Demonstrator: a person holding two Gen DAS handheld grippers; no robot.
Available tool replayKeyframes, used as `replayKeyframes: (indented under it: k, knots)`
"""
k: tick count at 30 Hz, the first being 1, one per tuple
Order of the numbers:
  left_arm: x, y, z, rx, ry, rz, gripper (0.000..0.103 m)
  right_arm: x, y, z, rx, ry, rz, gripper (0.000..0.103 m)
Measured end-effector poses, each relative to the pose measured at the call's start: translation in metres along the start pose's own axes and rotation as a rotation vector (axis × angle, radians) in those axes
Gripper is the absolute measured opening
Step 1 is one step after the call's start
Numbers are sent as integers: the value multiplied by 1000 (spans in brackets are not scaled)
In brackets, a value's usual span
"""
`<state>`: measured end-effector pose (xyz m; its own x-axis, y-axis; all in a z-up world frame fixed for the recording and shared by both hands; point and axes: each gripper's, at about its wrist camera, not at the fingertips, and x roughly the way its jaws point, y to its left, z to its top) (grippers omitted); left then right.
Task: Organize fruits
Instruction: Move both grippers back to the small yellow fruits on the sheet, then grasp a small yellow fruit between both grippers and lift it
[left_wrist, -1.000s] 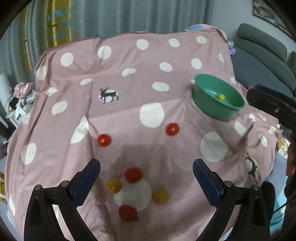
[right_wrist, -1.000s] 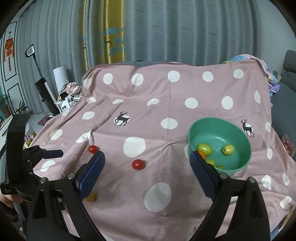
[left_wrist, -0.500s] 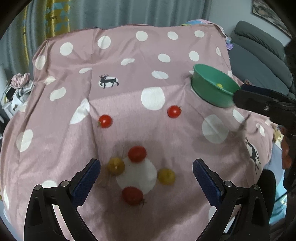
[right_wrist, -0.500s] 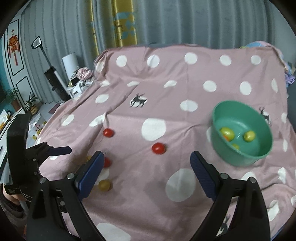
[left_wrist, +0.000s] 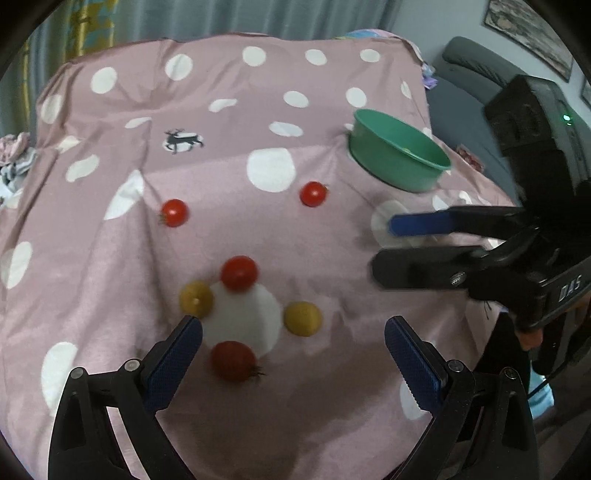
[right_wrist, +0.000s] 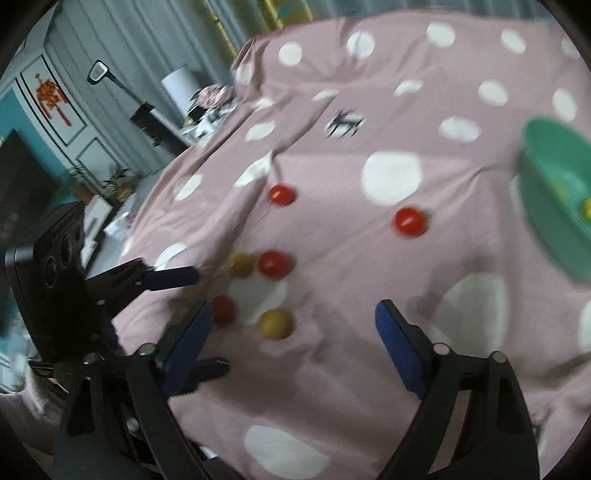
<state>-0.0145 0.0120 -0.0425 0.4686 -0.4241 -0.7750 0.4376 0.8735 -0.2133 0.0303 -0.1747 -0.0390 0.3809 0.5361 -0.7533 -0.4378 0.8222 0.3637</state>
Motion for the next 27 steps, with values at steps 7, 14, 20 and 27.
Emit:
replayKeyframes:
  k: [7,14,20,27]
  knots:
    - [15,-6,0,17,45,-33,88,33,-10,-9,95,99,104,59]
    - [41,-8,4,26,114,-53,76,53,-7,-8,86,166,142,47]
    - [50,-8,5,30,128,-52,61,68,-5,-7,72,214,164,39]
    - [52,-16,3,89,139,-53,42,74,-9,-3,53,254,185,25]
